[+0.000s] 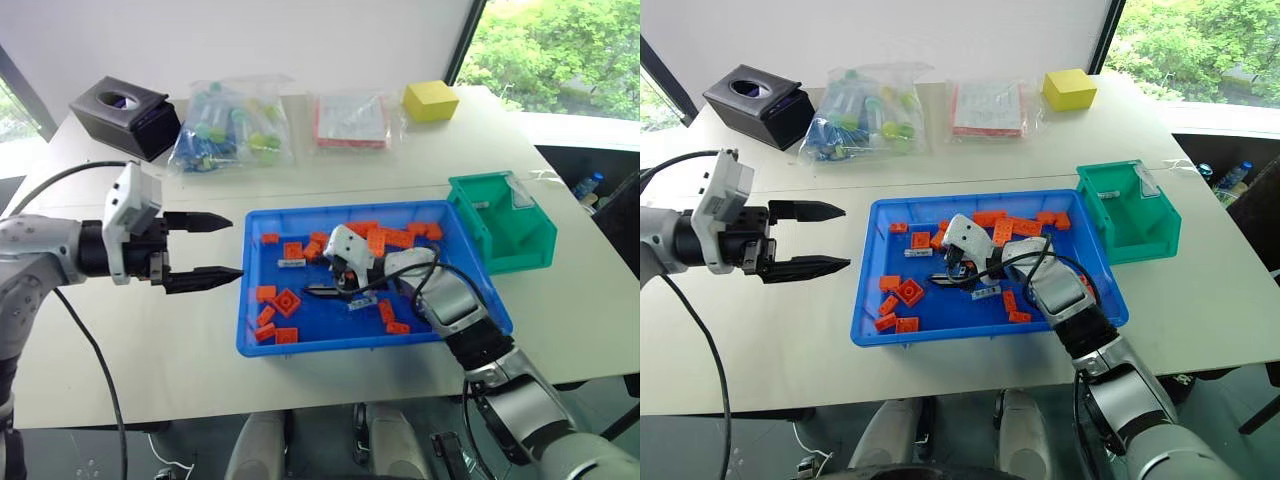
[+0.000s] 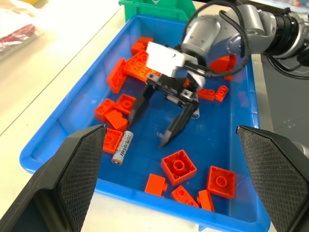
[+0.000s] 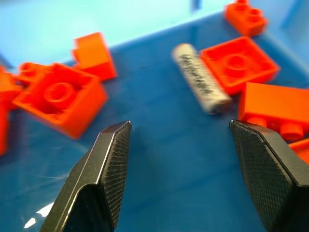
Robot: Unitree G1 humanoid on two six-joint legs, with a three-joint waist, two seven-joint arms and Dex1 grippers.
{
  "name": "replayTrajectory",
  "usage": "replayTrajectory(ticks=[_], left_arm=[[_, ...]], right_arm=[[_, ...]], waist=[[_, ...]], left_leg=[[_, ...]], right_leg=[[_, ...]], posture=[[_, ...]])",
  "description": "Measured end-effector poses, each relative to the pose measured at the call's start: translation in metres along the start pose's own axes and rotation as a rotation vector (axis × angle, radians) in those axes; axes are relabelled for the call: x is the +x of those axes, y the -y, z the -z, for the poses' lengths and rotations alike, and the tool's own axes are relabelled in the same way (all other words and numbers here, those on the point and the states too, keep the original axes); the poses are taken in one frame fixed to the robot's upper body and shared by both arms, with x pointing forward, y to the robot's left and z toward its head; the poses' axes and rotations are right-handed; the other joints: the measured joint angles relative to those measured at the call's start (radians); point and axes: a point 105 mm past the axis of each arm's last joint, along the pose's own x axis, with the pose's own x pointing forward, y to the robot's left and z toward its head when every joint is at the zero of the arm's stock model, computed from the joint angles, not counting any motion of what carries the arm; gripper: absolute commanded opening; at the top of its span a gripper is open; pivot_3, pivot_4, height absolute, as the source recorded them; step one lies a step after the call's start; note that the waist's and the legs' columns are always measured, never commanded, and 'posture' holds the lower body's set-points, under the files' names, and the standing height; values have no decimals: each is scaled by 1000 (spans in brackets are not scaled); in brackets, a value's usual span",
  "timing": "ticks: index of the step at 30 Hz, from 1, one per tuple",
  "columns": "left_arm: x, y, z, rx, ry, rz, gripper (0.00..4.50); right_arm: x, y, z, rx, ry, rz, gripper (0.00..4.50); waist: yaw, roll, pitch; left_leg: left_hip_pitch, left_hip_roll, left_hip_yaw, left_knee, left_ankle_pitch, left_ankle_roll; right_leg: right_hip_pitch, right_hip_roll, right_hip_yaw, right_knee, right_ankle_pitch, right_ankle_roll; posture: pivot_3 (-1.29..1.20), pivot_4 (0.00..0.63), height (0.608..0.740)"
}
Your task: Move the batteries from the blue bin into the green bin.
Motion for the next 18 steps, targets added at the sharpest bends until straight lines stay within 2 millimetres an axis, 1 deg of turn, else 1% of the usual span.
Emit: replayTrajectory(ticks=[3,5,11,16,17,18], left_arm=[[1,0,0,3,0,2,4500],[1,-1,-2,14,3,0,4500],[0,-1,-1,14,3,5,4500],[-1,1,2,10,-16,21,4500],[-1,1,2,10,-18,22,4500],[-1,1,2,10,-18,22,4500]], right_arm=[[2,6,-2,-21,-3,14,3309],[6,7,-3,-26,4,14,3309],[20,0,-9,-3,38,-7,3309],[25,-4,-13,4,50,-21,3309],[25,-4,-12,4,49,-21,2772],[25,-4,-12,4,48,-22,2453]], waist=[[-2,0,0],[-4,0,0],[-18,0,0],[-19,0,0],[-19,0,0],[-18,0,0]], left_leg=[[0,0,0,0,0,0],[0,0,0,0,0,0],[0,0,-1,0,0,0],[0,0,-1,0,0,0],[0,0,-1,0,0,0],[0,0,-1,0,0,0]], right_leg=[[0,0,0,0,0,0],[0,0,0,0,0,0],[0,1,0,1,0,0],[0,1,0,1,0,0],[0,1,0,1,0,0],[0,1,0,1,0,0]], posture=[[0,150,692],[0,150,692],[0,150,692],[0,150,692],[0,150,692],[0,150,692]])
